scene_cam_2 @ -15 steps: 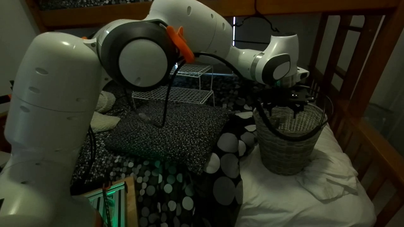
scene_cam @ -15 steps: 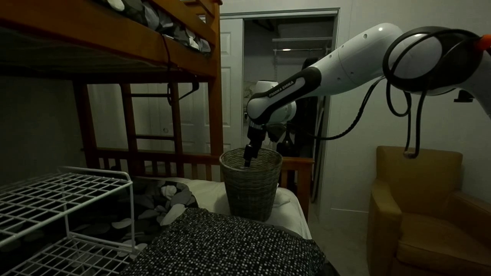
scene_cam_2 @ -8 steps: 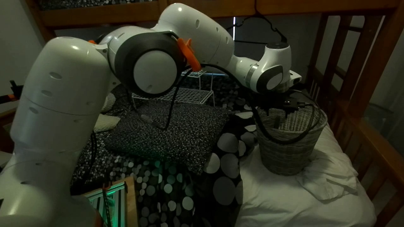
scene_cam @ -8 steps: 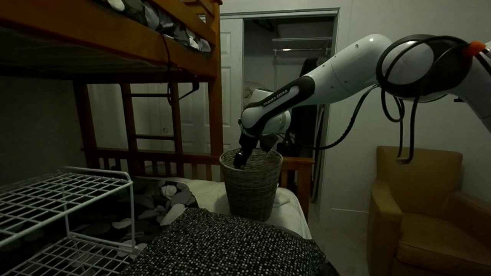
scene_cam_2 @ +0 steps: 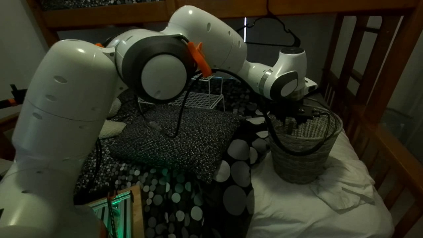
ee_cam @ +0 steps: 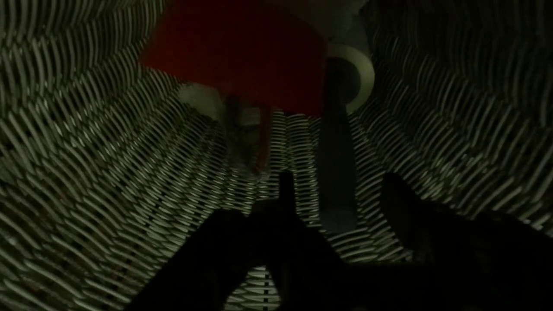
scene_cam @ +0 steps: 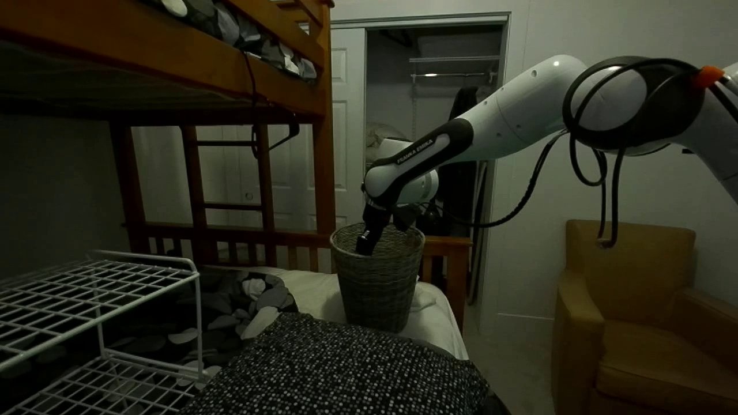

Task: Pick up the lint roller from the basket and put it on the bed

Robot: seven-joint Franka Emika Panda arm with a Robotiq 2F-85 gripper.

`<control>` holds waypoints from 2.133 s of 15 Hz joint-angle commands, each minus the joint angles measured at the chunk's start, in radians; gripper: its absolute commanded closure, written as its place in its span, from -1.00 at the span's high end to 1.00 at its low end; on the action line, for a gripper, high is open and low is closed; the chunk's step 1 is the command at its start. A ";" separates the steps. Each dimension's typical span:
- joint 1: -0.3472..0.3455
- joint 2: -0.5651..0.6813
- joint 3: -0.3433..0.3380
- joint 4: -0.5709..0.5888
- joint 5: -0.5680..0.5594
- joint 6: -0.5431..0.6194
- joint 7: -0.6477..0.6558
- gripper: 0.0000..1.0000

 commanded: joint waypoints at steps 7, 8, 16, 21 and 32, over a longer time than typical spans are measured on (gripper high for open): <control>-0.005 0.003 0.018 -0.008 -0.029 0.009 -0.045 -0.87; -0.014 -0.016 0.022 0.000 -0.024 -0.024 -0.063 -0.87; -0.125 -0.217 0.036 0.065 0.084 -0.104 -0.289 -0.87; -0.193 -0.262 0.110 0.264 0.339 -0.181 -0.534 -0.87; -0.277 -0.246 0.243 0.349 0.836 -0.450 -0.808 -0.87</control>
